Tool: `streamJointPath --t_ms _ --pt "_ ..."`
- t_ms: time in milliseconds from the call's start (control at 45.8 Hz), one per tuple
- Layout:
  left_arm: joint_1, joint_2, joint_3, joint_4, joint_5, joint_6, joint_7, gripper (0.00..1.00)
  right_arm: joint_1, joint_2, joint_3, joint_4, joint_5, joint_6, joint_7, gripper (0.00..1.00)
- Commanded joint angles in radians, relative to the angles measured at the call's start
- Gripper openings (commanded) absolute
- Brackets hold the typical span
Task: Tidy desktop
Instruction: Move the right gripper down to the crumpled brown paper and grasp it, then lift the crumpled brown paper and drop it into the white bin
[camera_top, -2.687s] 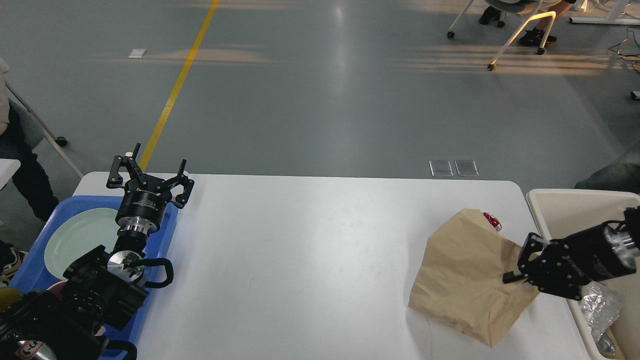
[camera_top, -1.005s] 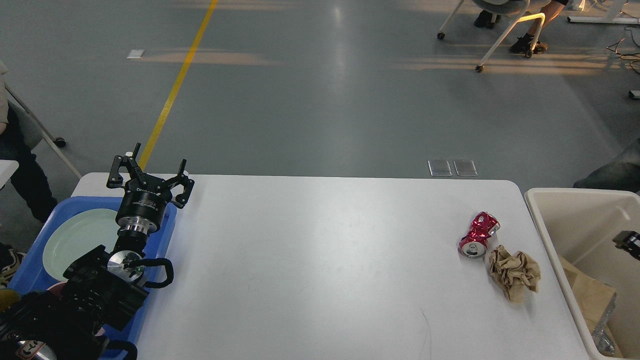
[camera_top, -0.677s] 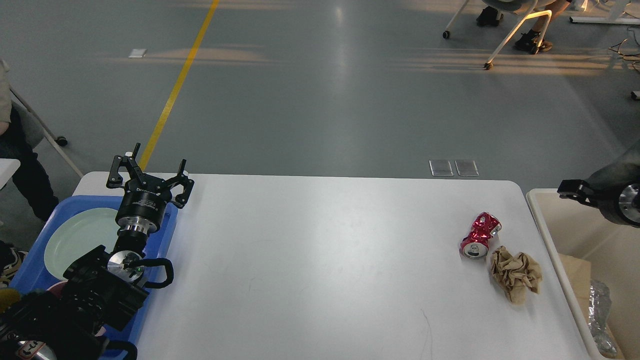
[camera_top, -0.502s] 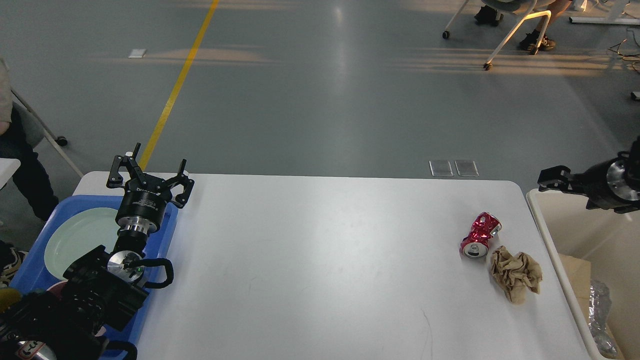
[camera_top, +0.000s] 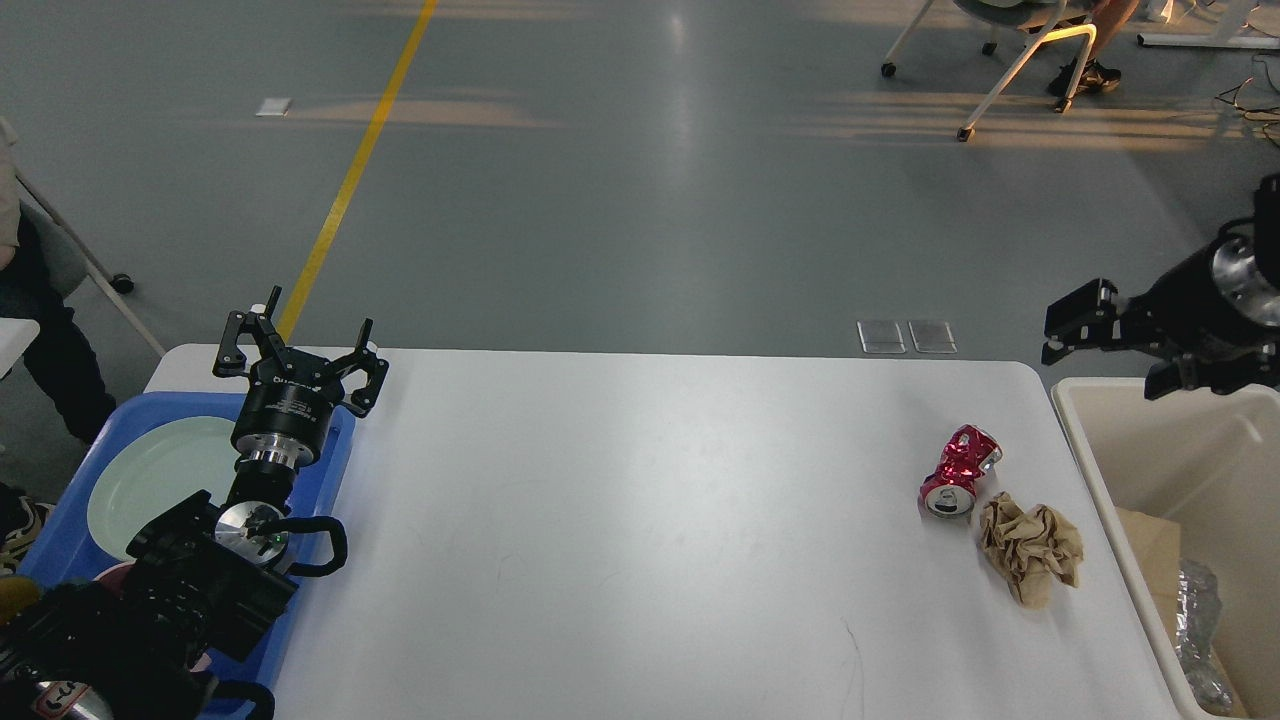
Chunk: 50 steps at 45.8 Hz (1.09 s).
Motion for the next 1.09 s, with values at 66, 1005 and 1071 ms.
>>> streamJointPath --t_ms 66,1005,1071 --pt "0.0 0.0 0.0 0.0 0.0 0.0 0.0 0.96 -0.253 0.019 0.041 -0.057 -0.001 -0.142 0.0 1.0" --pt "0.0 0.0 0.0 0.0 0.0 0.0 0.0 0.96 -0.78 0.143 0.265 -0.336 -0.005 -0.373 -0.001 0.19" --pt "0.0 0.001 0.0 0.0 0.0 0.0 0.0 0.96 -0.783 0.145 0.265 -0.325 -0.005 -0.372 -0.001 0.0"
